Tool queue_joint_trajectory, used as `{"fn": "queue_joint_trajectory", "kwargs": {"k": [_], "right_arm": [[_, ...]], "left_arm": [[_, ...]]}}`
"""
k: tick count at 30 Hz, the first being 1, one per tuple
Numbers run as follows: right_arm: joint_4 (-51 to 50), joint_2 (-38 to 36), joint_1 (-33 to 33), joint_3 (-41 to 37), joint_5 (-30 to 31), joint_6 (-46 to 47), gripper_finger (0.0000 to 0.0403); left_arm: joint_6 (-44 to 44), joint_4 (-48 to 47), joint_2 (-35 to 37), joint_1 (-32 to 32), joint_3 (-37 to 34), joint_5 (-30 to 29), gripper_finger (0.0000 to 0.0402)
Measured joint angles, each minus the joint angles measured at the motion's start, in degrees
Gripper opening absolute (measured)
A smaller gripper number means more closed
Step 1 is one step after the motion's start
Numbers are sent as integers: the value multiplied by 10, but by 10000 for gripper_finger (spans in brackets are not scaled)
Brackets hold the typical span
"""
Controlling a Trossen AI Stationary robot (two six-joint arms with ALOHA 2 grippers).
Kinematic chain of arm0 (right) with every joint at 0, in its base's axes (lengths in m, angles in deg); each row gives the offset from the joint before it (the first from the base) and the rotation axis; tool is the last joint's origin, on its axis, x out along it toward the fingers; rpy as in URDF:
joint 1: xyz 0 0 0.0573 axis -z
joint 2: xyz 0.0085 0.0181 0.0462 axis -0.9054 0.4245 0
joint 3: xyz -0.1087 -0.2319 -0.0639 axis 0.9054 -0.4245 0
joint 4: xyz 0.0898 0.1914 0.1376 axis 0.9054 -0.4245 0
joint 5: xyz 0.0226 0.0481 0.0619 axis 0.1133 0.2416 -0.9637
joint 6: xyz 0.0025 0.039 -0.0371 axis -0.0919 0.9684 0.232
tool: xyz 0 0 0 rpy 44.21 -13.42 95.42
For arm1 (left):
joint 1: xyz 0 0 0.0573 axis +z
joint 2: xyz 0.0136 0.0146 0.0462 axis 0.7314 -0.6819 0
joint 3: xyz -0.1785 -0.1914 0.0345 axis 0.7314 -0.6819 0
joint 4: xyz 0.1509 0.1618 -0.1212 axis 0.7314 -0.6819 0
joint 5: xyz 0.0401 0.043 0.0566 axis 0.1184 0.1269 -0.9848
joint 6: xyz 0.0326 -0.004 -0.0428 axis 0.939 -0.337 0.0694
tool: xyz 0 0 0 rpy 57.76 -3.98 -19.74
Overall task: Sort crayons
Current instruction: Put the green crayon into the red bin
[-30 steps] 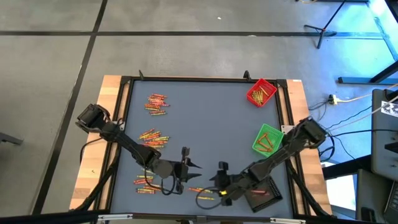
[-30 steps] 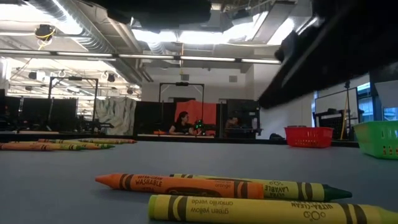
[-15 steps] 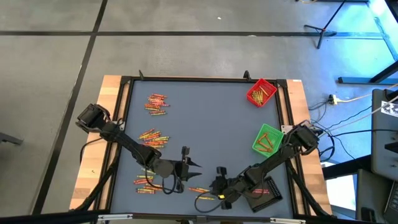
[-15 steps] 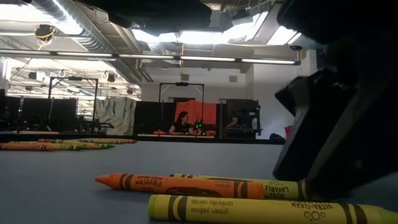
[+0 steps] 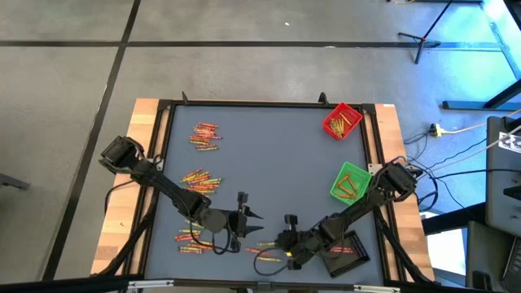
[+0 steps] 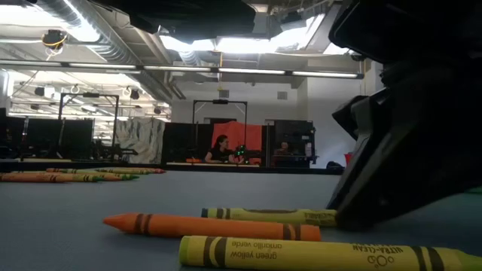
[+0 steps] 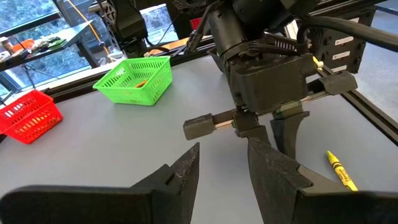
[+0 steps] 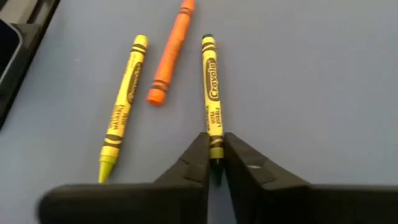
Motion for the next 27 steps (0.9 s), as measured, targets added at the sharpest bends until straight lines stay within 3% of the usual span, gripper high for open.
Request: {"fn": "queue_joint_trajectory", "kwargs": {"k": [2,9,14,27], "right_arm": [[-2,0,2,0,6,-1,10],[-18,-6,5,-2,57,-11,15],[-71,-49,6,-5,94,-21,9],[-418,-236,33,-3,143,83,13]], "left_arm": [[0,0,0,0,0,0,120],[0,0,0,0,0,0,120],[0,-1,0,0,0,0,120],[0,-1,0,0,0,0,120]]}}
